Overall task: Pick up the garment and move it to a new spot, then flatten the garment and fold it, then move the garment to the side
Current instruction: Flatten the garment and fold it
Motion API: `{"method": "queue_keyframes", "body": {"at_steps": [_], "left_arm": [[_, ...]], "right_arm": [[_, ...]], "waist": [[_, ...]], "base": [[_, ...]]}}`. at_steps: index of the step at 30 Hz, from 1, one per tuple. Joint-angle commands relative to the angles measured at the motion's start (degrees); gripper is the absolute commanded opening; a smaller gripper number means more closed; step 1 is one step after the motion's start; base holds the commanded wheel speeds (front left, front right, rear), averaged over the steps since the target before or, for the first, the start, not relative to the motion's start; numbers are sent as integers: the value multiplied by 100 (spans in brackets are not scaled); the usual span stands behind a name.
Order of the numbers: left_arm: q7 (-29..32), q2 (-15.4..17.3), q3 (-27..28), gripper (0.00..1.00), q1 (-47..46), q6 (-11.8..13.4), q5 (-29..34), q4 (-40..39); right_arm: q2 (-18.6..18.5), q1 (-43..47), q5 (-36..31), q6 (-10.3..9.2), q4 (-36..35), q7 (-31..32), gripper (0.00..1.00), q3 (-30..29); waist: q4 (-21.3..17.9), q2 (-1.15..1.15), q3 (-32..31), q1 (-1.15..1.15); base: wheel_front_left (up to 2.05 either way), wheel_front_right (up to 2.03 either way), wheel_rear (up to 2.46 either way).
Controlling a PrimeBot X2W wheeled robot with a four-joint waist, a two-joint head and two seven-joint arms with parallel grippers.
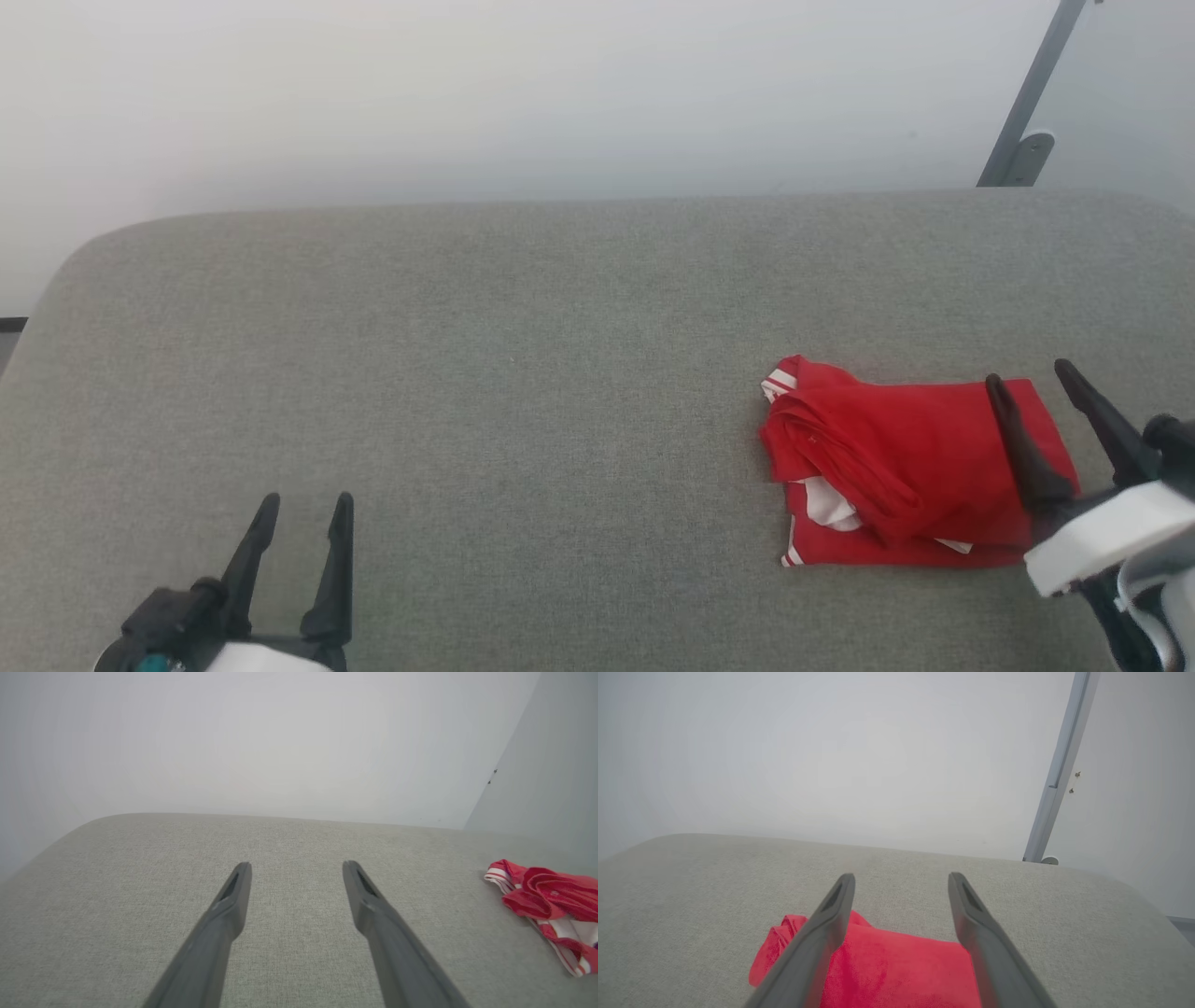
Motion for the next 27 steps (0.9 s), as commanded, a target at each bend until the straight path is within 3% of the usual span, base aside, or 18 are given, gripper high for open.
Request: {"method": "queue_keyframes", "body": {"at_steps": [1, 12, 27], "left_arm": [[-23, -30, 31, 100, 119, -9, 42, -86], [-23, -215, 267, 100, 838, -9, 117, -567], [-23, -240, 313, 100, 979, -9, 193, -716]], "right_arm": [[95, 178, -127, 2, -159, -32, 100, -117], [452, 1316, -627, 2, -1040, -35, 100, -895], [582, 1686, -622, 2, -1348, 61, 100, -1129]], "waist": [[3, -1, -16, 0], [19, -1, -134, 0], [37, -1, -189, 0]], "base": [[0, 0, 0], [0, 0, 0], [0, 0, 0]]}}
